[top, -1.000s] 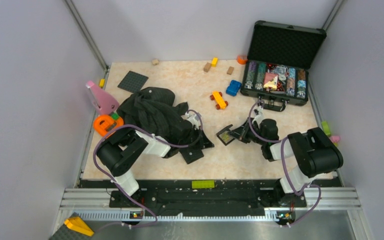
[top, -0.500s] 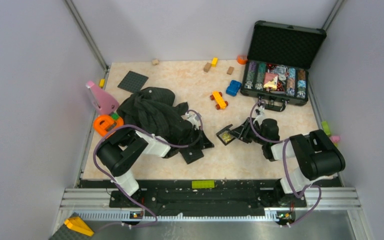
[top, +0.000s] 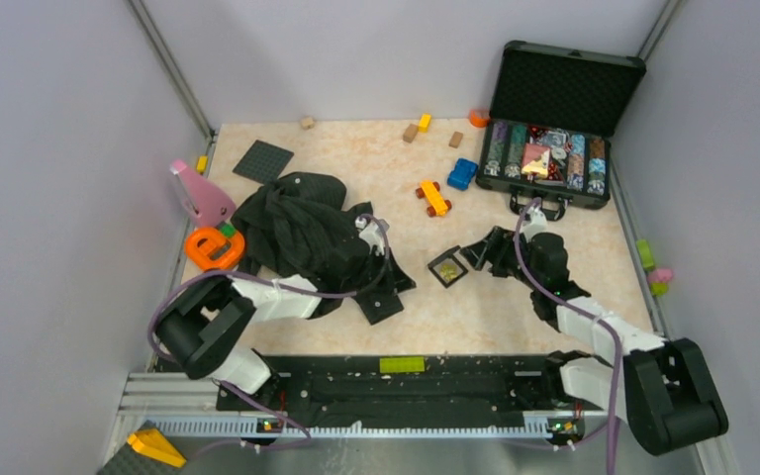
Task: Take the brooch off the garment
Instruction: Close the brooch box at the center of the board.
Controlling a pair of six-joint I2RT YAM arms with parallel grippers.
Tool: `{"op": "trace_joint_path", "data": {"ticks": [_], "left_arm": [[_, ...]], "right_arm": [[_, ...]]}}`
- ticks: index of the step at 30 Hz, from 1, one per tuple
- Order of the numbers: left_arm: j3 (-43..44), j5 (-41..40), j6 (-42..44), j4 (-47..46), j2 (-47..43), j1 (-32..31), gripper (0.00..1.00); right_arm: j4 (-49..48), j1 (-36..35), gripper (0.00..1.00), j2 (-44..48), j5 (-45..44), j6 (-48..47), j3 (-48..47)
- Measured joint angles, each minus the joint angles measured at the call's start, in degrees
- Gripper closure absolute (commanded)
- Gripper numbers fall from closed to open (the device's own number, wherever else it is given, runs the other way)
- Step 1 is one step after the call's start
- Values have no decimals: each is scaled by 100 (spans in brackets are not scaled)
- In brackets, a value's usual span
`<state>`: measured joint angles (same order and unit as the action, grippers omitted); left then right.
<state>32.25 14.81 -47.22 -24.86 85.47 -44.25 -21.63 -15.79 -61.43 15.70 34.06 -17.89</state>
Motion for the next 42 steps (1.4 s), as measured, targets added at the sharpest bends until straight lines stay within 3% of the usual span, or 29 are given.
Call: {"op": "trace_joint_path", "data": {"ticks": [8, 17, 29, 36, 42], "left_arm": [[-271, -509, 498, 968, -1438, -4, 100], [-481, -826, 811, 1759, -2341, -4, 100], [-695, -1473, 909, 2618, -3602, -2, 100], [-815, -1609, 946, 2824, -3807, -4, 100], [-850, -1589, 942, 2922, -3805, -4, 100]], "right_arm": [[1735, -1381, 1, -299, -1263, -1198, -1613], [2924, -1770, 1, -1832, -1792, -2203, -2942], [3541, -2769, 2, -2238, -2656, -2850, -3654], [3910, -2798, 35, -2667, -2992, -2852, -3967], [3866, -2798, 39, -2271, -2955, -2435, -3333]]}}
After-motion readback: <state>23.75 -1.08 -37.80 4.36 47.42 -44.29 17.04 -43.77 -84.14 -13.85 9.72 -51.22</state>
